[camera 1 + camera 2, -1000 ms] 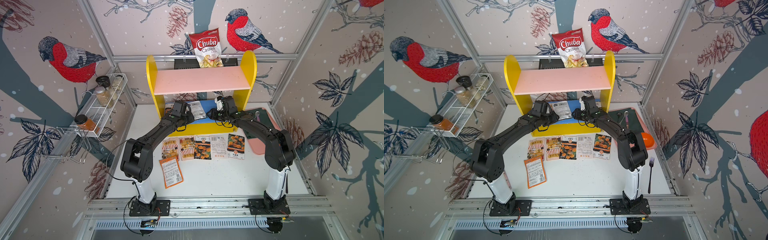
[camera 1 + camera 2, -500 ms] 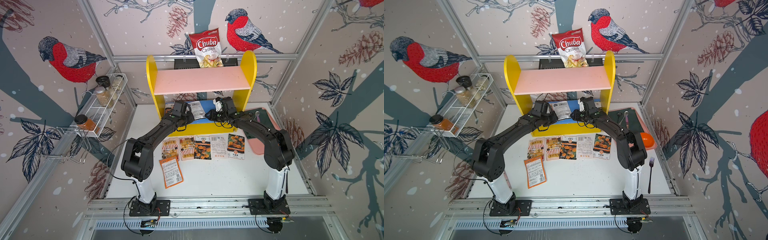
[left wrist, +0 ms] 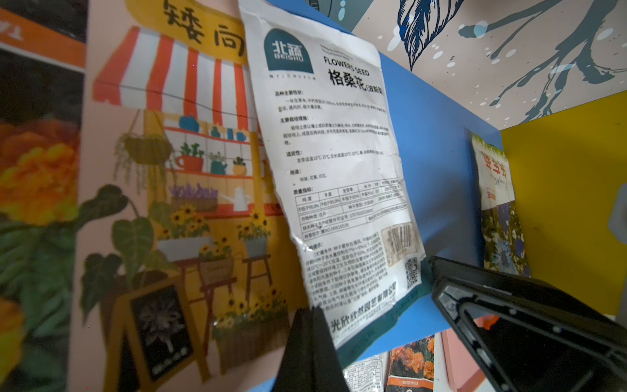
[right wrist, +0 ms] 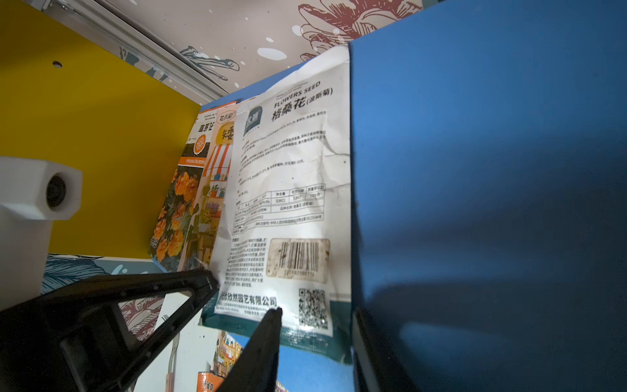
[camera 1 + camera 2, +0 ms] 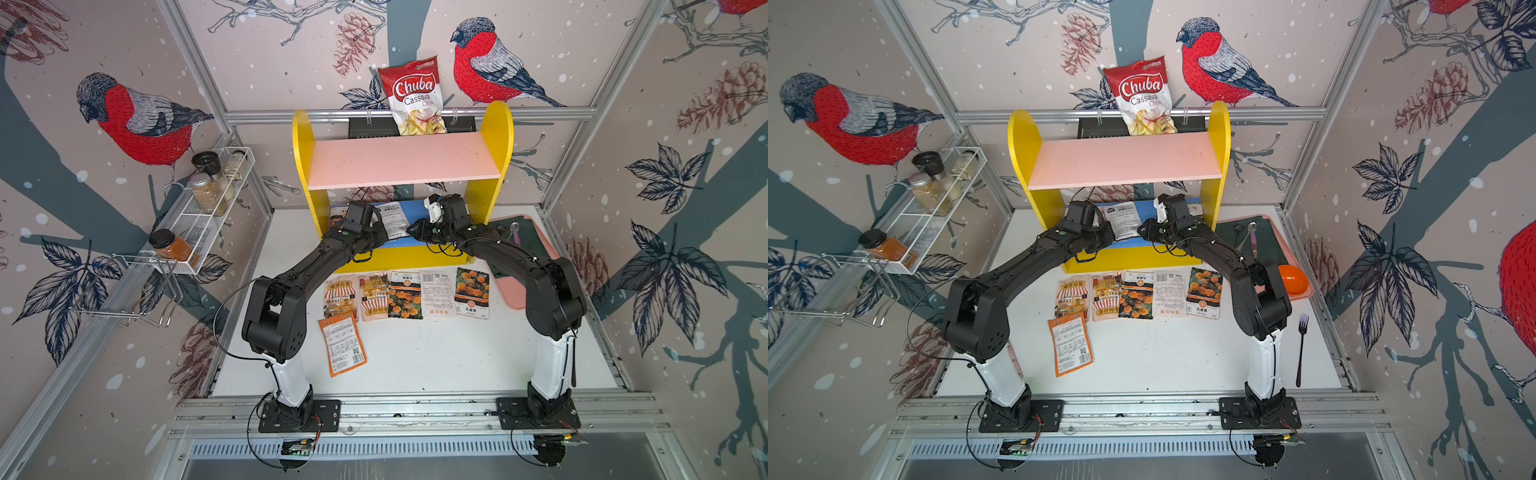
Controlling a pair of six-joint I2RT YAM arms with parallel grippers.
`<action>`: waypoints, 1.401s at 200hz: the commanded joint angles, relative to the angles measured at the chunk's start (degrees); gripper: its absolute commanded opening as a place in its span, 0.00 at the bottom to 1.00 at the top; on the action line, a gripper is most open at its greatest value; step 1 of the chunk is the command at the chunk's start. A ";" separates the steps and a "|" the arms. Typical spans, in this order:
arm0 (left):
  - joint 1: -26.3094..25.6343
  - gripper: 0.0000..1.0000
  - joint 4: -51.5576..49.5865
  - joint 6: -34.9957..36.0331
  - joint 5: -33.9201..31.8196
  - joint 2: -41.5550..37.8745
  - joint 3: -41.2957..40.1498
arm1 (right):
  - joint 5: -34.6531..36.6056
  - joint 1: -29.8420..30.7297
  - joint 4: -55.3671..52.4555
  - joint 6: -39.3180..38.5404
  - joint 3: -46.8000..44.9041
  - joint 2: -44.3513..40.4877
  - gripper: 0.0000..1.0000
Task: Take the seed bag off the shelf
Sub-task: Pick up the seed packet from the shelf.
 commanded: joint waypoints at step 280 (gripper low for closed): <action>0.42 0.00 2.23 1.58 2.05 -2.39 1.61 | -5.49 -0.52 4.97 2.48 -3.29 -3.76 0.00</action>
